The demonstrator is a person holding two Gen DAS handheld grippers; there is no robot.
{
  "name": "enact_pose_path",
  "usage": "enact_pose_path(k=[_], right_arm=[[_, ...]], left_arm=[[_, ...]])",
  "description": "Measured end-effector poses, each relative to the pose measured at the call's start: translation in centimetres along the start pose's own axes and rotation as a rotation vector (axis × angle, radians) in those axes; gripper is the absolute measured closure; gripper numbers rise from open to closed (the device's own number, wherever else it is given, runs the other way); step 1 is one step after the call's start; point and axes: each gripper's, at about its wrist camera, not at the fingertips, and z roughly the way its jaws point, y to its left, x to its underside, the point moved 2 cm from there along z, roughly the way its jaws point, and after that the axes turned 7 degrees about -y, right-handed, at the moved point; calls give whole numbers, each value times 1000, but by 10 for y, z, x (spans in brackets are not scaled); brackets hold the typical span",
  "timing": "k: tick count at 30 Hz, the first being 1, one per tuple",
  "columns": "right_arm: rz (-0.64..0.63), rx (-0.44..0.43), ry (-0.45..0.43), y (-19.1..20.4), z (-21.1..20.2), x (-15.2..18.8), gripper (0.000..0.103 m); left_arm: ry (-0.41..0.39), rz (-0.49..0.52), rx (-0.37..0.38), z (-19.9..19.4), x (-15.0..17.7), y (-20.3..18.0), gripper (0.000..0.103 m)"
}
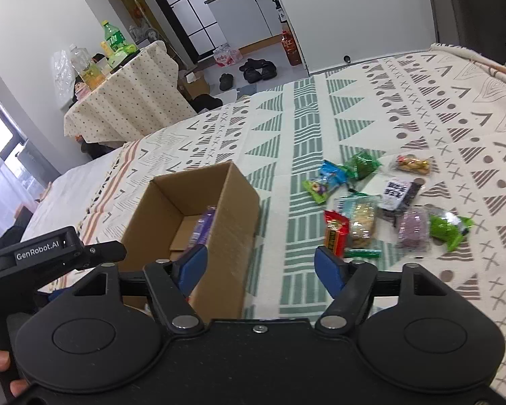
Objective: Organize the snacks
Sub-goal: 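Move both grippers back over the remaining snacks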
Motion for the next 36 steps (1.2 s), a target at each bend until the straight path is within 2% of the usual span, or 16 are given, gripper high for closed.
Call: enact_pose_path(k=[1,8,10,12,16,25,29,33,36], right_arm=[[-2,6,-2,-3,-2,0,31],[0,46,-28,-27,-20,-8,23],[4,47,-35,-35,-25,-10,19],[3,55,-52,-44,-32,-12,7],[0,36,-72,-61,-44,-16,0],[-9,54,-60,-92,-52,-18,0],[-3,35,-57,-103,-53,-18,0],[-62,53,-50,-111,-54,-19,0],[-62,48,-47,-121,-54,-22,0]], left_arm=[[-3,5,4,-1,2,-3,0],[-16,49,30,-9,12,-31,0],[-34,78,30,-11,15,-41,0],[-46,116,25,-13,18,-50,0],[-52,130,53,-16,22,-65,0],[-1,176,83,-14,32,-96,0],[16,198,93,-12,37,-109,0],[17,229,85,-8,43,-123,0],[24,242,102,-4,48,-131,0]])
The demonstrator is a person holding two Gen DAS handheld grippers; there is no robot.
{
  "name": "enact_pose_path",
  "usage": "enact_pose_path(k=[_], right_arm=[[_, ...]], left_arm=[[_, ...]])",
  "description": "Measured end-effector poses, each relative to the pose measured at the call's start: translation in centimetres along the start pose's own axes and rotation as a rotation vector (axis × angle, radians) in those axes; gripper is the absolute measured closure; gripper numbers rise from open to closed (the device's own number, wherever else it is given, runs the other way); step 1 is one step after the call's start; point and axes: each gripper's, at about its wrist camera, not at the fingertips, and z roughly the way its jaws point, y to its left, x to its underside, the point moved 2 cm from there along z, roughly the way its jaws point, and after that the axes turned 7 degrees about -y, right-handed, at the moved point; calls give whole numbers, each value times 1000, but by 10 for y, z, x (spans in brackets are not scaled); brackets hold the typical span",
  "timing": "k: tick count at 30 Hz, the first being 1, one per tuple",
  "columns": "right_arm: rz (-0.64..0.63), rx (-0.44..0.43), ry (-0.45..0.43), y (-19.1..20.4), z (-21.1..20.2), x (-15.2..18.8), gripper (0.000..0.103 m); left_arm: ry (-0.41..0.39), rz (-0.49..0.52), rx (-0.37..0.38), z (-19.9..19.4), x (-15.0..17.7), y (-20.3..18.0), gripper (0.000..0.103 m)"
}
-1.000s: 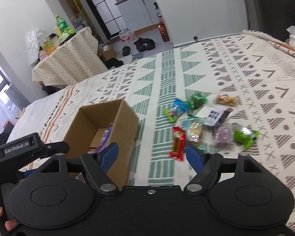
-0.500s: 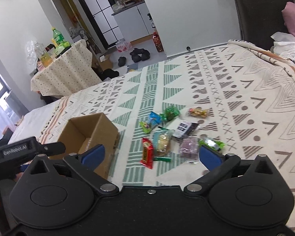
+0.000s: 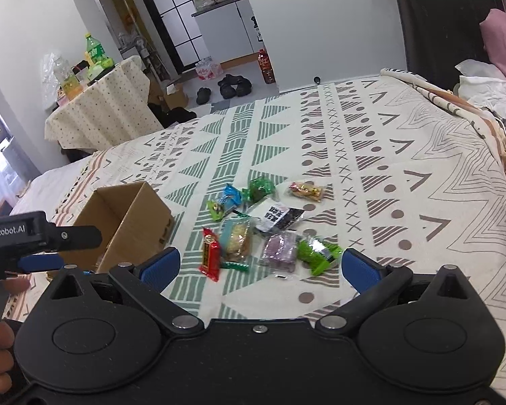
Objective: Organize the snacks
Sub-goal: 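Move both grippers back over the remaining snacks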
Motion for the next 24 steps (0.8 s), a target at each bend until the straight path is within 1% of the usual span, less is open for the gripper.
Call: enact_pose_path(k=[6,10,17,21,24], right_arm=[[11,14,6,-18,6,-2,0],[13,15,26,-26,16,-1,0],[47,8,52,-40,33,1,0],[70,6,59,-46,41,1,1],[68,9,72,-51,50,1,2]], left_arm=[[0,6,12,16,7,-13,0],[8,11,7,32,10,-19,1],[28,1,13,61,15,-23,1],[41,1,4,79,17,-24,1],[56,9,6,92,20,-24,1]])
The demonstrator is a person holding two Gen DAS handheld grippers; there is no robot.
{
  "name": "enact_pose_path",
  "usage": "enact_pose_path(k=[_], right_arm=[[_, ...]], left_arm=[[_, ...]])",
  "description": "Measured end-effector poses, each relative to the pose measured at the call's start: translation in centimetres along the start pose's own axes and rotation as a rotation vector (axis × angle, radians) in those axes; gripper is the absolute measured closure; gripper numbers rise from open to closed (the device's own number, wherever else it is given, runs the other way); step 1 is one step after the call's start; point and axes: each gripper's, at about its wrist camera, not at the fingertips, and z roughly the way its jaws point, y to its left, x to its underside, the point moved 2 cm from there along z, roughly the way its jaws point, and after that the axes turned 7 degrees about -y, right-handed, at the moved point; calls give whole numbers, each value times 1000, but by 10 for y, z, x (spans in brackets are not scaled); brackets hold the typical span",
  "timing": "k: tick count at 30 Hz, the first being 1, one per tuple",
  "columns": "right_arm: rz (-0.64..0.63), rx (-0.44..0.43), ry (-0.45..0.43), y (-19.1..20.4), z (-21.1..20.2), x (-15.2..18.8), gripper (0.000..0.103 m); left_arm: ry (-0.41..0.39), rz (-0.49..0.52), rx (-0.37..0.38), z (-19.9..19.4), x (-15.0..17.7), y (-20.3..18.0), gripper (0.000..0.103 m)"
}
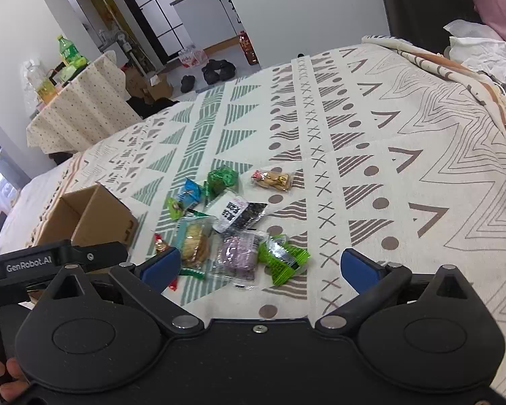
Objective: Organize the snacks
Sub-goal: 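Move both grippers back over the remaining snacks, then grasp the red candy pack with the left gripper while the right grasps the green snack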
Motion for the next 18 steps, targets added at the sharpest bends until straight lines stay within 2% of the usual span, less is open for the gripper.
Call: enact_pose_path(k=[4,6,9,11,15,18], right_arm=[[-5,2,24,-6,14,-1,7],[-11,1,40,-8,21,0,12],[-25,1,63,-11,32,1,20],[-31,5,80,-13,40,2,25],[-38,16,103,-16,53,3,35],[-37,21,111,-18,60,3,36]], left_arm=[[24,3,-6,19,3,2,3],[32,3,-1,27,5,3,8],[50,-7,3,38,7,6,21],[64,-26,10,45,7,9,37],[70,-39,24,56,7,11,47],[70,-41,38,63,5,9,56]])
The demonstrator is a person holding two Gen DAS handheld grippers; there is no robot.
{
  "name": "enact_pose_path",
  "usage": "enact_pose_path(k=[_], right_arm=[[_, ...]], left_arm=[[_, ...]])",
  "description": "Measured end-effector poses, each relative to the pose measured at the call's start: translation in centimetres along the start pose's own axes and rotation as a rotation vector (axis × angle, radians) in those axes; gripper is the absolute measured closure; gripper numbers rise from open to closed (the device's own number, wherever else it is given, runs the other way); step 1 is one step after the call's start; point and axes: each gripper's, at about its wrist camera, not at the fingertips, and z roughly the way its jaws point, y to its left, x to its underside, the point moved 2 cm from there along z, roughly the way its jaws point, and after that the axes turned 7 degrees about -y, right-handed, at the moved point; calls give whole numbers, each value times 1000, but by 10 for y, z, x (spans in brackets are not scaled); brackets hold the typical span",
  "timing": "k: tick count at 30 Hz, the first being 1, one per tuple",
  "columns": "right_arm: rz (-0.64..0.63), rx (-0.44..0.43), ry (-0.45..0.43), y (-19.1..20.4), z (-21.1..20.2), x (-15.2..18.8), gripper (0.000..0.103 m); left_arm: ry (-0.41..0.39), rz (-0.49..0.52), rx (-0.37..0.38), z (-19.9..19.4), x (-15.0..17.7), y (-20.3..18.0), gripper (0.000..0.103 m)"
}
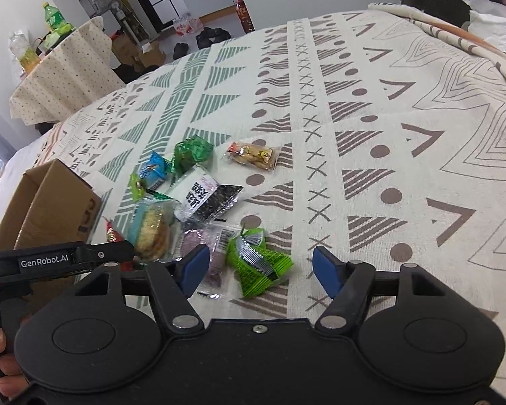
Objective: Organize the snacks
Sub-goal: 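Grasp the red candy pack with the left gripper while the right grasps the green snack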
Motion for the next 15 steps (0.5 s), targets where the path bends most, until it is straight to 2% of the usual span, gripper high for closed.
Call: enact_pose_path(k=[2,8,13,15], right_arm=[[-4,-1,7,0,5,0,37],[-21,10,31,0,22,1,43],[-32,14,25,2,27,0,49],[-41,12,29,3,28,1,59]], left_arm=[[7,-9,15,4,-1,-1,64],[9,-13,19,4,0,-3,79],[10,-17,13,0,0,-4,83],[4,-17,4,-4,-1,-4,83]])
